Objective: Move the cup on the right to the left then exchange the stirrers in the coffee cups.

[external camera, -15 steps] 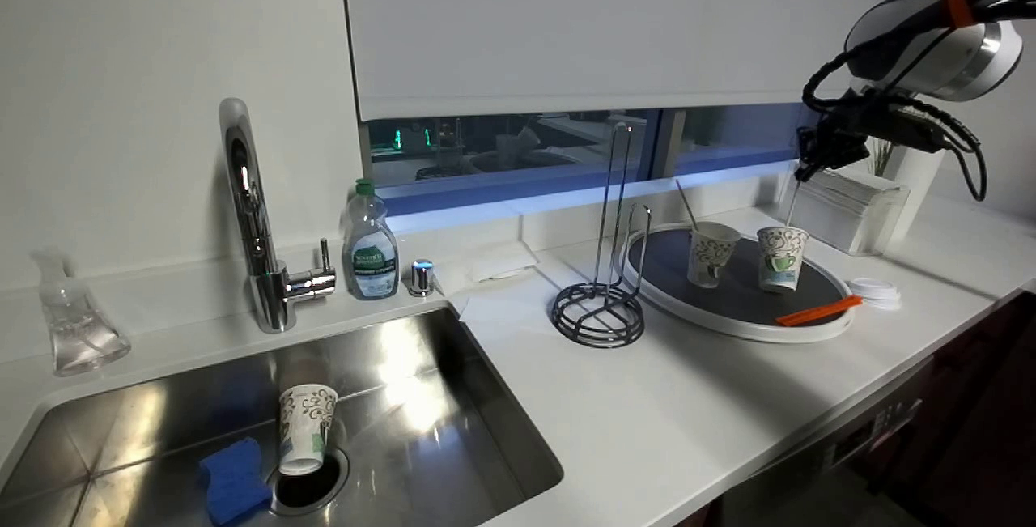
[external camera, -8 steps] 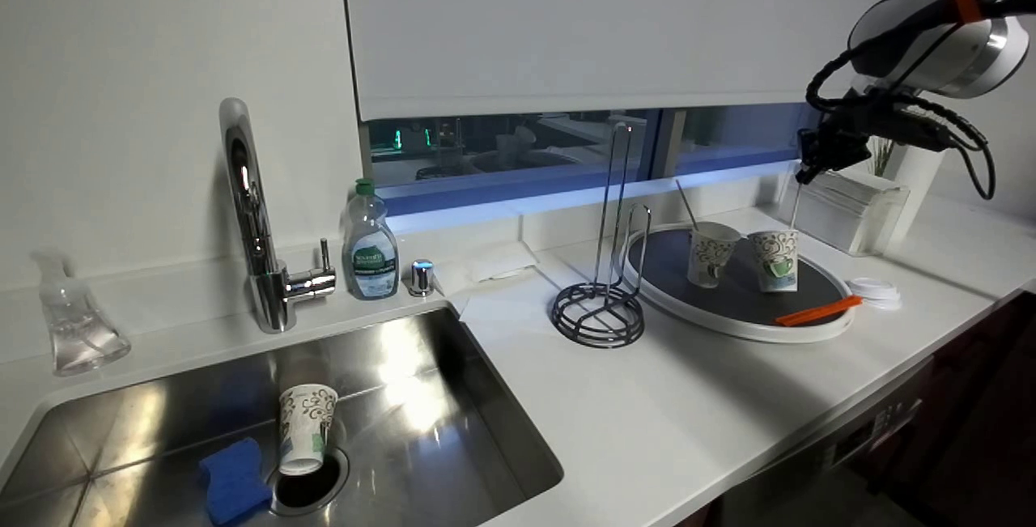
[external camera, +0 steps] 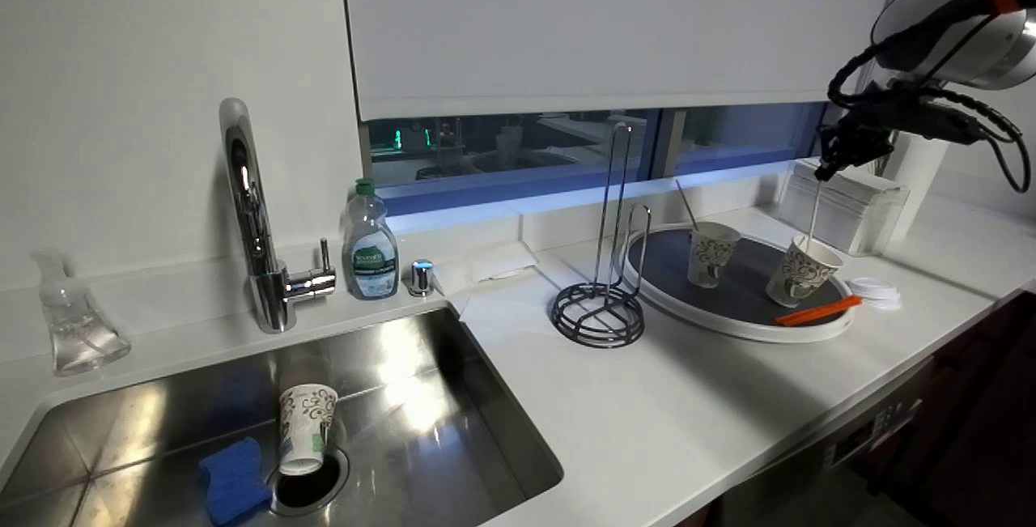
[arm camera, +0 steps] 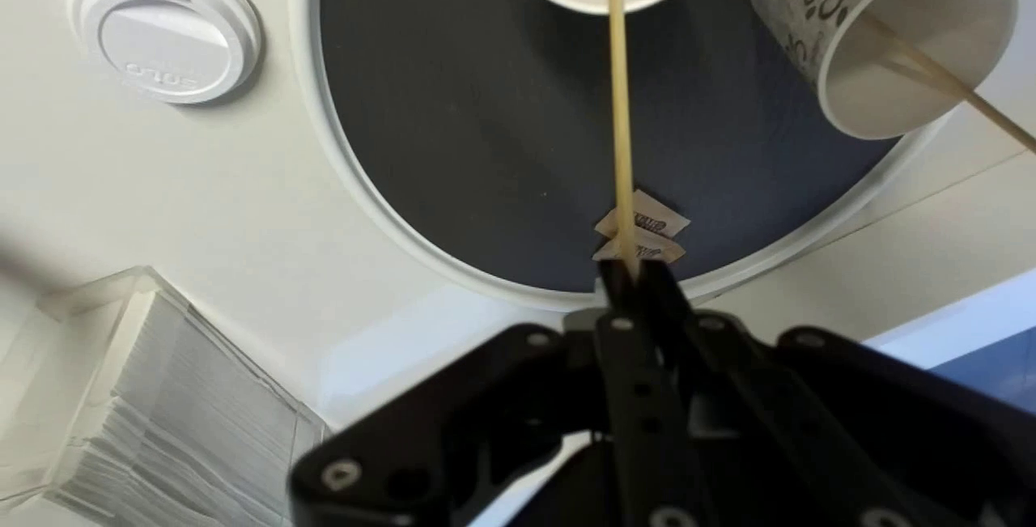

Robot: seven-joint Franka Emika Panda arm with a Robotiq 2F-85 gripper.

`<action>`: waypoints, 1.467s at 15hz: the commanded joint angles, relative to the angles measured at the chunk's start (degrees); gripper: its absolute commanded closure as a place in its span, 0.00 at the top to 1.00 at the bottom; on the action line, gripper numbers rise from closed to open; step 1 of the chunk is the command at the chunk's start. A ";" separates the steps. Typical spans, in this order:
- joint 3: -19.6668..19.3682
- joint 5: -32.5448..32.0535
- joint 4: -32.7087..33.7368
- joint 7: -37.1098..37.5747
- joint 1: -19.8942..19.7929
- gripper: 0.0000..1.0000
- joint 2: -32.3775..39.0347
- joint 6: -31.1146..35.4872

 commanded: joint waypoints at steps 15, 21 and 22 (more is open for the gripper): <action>-1.00 -2.93 -1.70 4.36 1.08 0.02 -5.22 0.59; -0.92 -5.13 -1.35 7.45 1.26 0.02 -10.43 2.57; -0.86 -4.99 -1.35 7.72 1.36 0.02 -11.16 3.41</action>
